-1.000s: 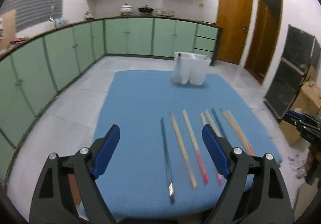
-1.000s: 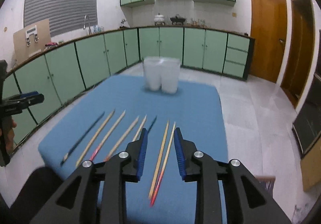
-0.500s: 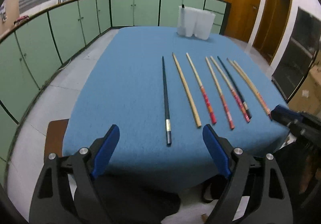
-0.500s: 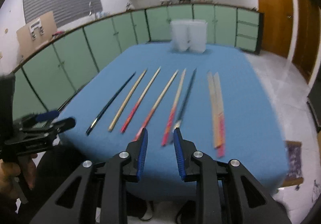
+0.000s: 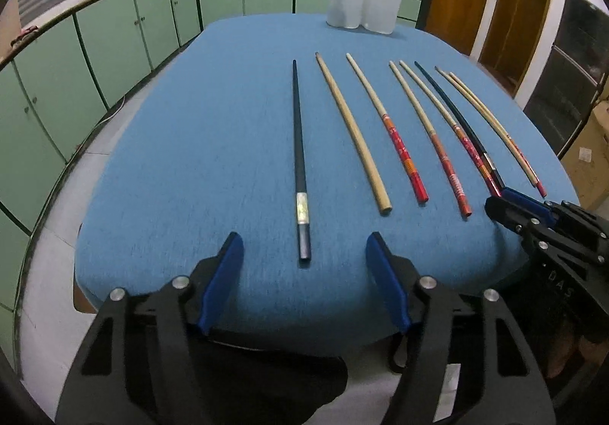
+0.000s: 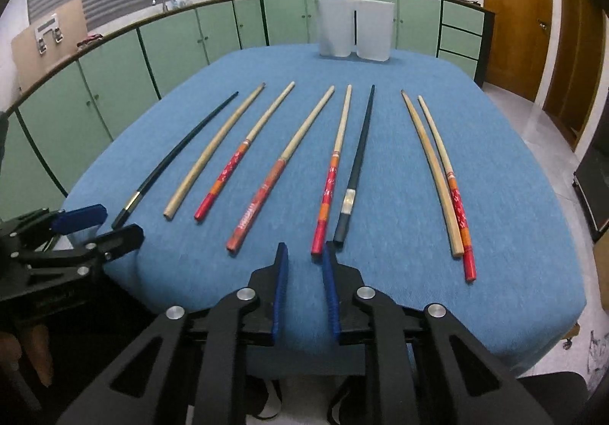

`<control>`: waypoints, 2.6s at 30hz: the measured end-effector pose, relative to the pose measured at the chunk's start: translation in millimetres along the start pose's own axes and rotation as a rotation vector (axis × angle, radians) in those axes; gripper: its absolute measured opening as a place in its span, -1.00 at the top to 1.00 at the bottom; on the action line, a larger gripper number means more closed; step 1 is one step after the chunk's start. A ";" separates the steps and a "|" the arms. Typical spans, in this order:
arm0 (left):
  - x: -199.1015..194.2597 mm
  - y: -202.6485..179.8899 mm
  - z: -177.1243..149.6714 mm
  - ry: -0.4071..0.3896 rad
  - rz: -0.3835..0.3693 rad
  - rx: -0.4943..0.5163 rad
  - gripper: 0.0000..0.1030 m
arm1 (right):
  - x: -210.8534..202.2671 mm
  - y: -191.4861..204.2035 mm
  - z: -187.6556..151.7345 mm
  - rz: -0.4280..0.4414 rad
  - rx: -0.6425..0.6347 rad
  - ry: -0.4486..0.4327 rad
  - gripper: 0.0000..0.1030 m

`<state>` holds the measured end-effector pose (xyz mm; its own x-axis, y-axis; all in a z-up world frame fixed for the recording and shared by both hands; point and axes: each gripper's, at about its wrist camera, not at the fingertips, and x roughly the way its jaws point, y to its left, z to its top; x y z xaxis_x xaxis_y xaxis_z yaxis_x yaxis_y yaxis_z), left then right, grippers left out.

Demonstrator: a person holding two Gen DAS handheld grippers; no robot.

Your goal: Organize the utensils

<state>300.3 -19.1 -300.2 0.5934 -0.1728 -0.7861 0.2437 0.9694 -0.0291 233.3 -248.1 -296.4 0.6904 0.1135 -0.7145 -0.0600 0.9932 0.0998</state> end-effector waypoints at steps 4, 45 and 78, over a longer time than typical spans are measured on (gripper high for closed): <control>1.7 -1.0 -2.3 -0.011 0.006 0.011 -0.23 | 2.8 1.6 1.3 -0.003 0.004 -0.012 0.81; -58.0 18.4 30.1 -0.110 -0.074 -0.057 0.08 | -74.9 -10.5 88.9 0.026 -0.030 -0.253 0.88; -84.8 25.8 103.5 -0.273 -0.098 -0.039 0.89 | -72.3 -13.1 95.4 0.050 -0.038 -0.271 0.87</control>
<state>335.7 2.5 -170.5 0.7542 -0.3014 -0.5833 0.2838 0.9508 -0.1244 252.9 -271.8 -180.0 0.8535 0.1559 -0.4973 -0.1218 0.9875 0.1004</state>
